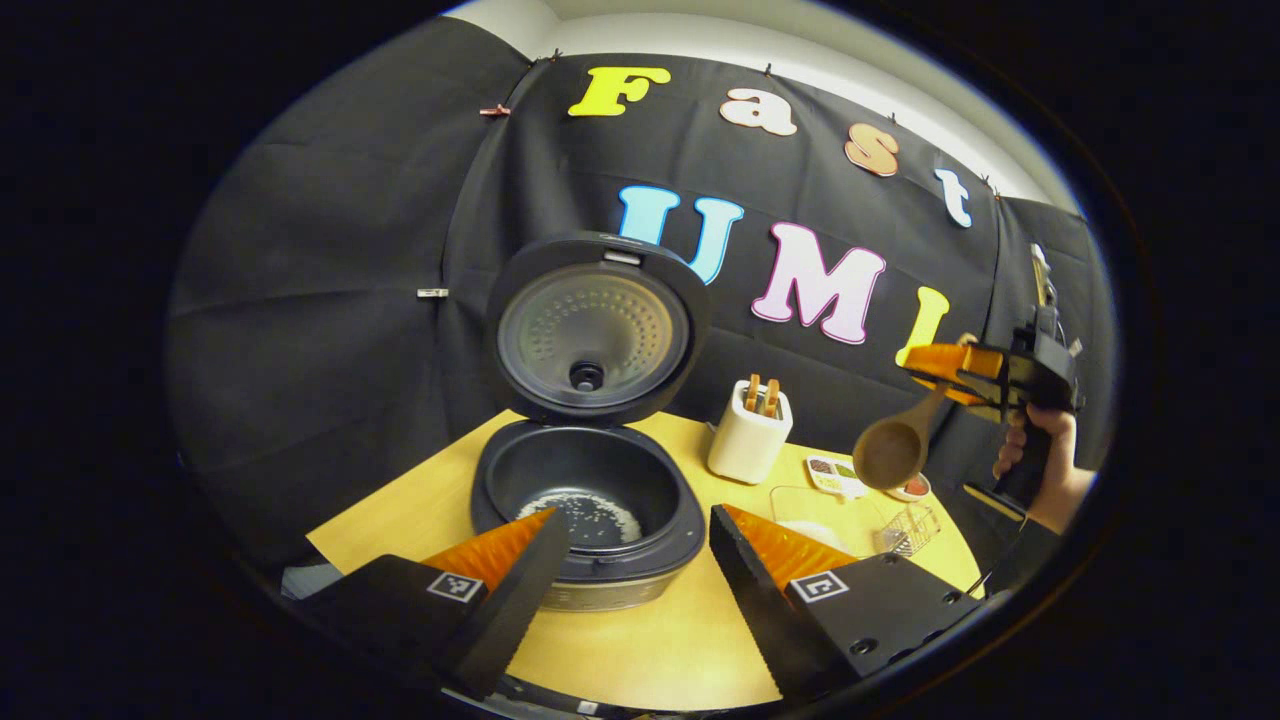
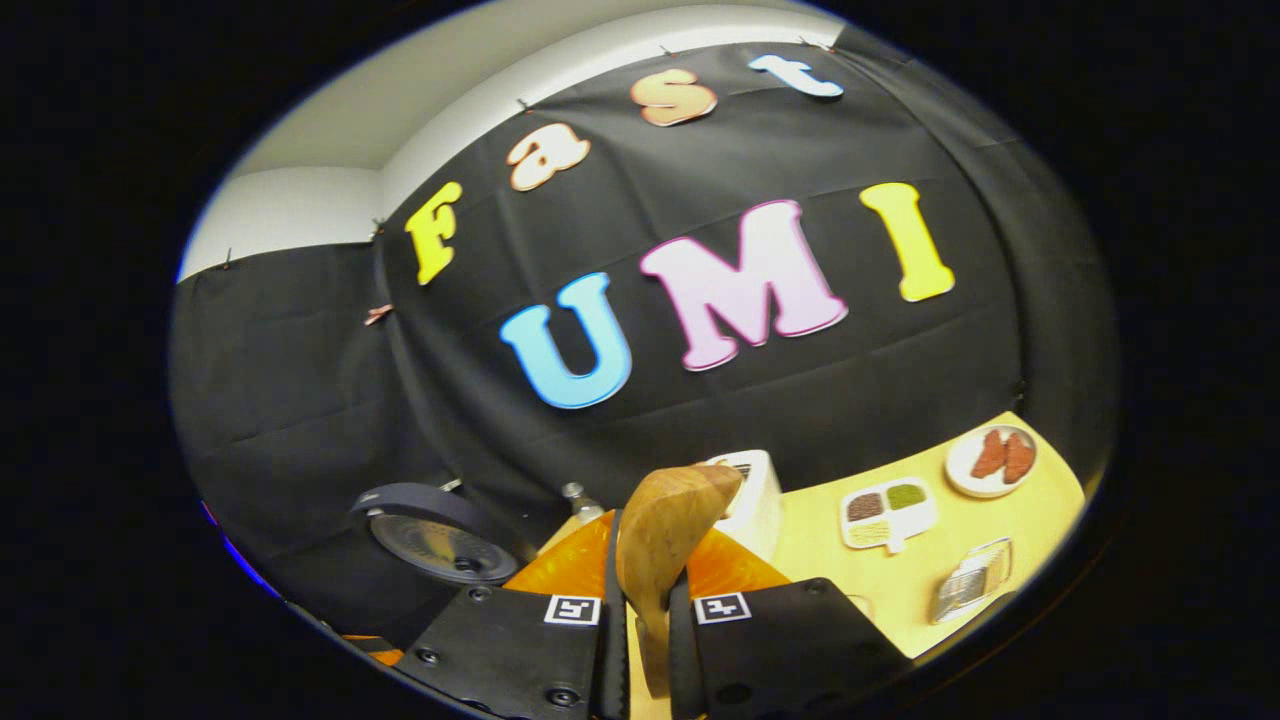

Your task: Close the left gripper, press the button to open the rice cooker; take a wooden spoon from the chopstick holder with the right hand, scoop a spoonful of rice and pour it into the rice cooker, then put the wooden spoon back into the chopstick holder.

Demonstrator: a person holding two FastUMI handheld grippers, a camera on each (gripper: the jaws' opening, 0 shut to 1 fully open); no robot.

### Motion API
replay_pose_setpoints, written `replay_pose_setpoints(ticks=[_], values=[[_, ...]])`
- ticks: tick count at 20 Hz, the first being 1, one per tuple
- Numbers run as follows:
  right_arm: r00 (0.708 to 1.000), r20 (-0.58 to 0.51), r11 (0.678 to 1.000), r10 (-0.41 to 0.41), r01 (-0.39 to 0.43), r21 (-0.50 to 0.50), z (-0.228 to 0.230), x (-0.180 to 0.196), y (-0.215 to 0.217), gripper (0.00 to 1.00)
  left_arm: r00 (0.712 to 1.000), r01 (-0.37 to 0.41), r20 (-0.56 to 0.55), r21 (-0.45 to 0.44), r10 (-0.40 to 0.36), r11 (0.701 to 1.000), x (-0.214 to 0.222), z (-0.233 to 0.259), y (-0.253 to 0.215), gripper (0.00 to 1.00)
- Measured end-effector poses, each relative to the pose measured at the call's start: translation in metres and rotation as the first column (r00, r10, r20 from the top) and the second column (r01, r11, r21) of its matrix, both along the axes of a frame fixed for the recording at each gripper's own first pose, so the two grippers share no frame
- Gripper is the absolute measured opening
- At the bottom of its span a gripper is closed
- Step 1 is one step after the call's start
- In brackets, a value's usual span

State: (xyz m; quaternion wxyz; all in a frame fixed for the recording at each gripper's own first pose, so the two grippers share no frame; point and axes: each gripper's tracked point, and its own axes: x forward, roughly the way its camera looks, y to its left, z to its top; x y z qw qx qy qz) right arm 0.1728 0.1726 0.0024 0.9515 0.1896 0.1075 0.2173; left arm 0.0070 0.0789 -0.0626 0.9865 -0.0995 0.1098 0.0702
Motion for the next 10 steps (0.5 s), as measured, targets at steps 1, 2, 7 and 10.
replay_pose_setpoints(ticks=[1, 2, 7, 10], values=[[0.999, -0.017, 0.999, -0.042, 0.042, 0.006, -0.004, 0.005, -0.024, 0.19, 1.0, 0.0, 0.005, 0.002, 0.0, 1.0, 0.004, 0.003, -0.007, 0.95], [0.996, -0.032, 0.997, -0.081, 0.082, 0.015, -0.008, 0.01, -0.046, 0.19, 1.0, -0.004, 0.006, 0.015, 0.004, 1.0, 0.008, 0.006, -0.011, 0.96], [0.964, -0.105, 0.966, -0.246, 0.252, 0.052, -0.031, 0.036, -0.146, 0.19, 1.0, -0.025, -0.007, 0.058, 0.026, 0.998, 0.017, 0.016, -0.033, 0.95], [0.931, -0.158, 0.937, -0.329, 0.342, 0.064, -0.051, 0.05, -0.197, 0.19, 0.998, -0.062, -0.014, 0.078, 0.063, 0.995, 0.017, 0.019, -0.041, 0.95]])
